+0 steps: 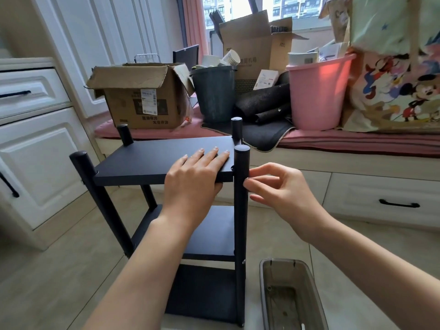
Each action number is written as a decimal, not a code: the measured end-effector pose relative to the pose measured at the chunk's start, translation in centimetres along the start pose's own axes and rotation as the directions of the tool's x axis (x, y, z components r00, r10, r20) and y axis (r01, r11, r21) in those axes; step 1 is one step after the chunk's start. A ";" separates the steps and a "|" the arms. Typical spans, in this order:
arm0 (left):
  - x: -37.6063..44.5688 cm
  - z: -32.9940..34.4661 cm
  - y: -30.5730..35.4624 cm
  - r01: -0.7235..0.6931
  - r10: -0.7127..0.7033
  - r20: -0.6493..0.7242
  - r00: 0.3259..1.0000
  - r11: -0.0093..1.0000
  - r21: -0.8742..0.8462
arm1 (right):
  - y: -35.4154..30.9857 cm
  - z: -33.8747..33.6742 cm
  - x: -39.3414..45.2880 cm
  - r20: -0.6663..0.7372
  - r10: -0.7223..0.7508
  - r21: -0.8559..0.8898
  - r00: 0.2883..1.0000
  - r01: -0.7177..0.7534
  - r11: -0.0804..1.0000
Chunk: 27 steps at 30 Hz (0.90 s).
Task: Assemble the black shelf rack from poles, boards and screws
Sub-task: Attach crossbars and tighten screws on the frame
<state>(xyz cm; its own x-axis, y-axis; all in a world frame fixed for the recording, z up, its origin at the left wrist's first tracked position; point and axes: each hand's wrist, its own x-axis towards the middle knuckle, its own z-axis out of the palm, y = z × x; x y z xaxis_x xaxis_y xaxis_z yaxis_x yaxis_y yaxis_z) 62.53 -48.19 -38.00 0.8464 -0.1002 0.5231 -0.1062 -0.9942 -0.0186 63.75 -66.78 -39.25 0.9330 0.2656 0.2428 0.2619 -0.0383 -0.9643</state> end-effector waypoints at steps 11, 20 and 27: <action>-1.0 0.0 0.6 0.020 -0.023 -0.058 0.998 0.998 -0.056 | -0.5 0.0 0.0 0.000 0.104 0.115 0.995 -0.103 0.988; -1.6 -1.1 1.2 0.062 -0.055 0.062 0.997 0.990 -0.123 | -1.0 -0.5 -0.3 -0.040 -0.027 -0.018 0.999 0.026 0.999; -1.6 -0.8 1.7 0.069 -0.066 0.030 0.997 0.991 -0.116 | -1.0 -0.9 -0.1 -0.027 -0.098 -0.032 0.995 0.097 0.995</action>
<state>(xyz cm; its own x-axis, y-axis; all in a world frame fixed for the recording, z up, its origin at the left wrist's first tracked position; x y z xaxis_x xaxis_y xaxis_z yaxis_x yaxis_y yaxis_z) 60.61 -49.65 -38.16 0.8669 -0.0359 0.4972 -0.1076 -0.9874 0.1162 63.59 -67.67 -38.20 0.9094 0.2418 0.3385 0.3586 -0.0432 -0.9325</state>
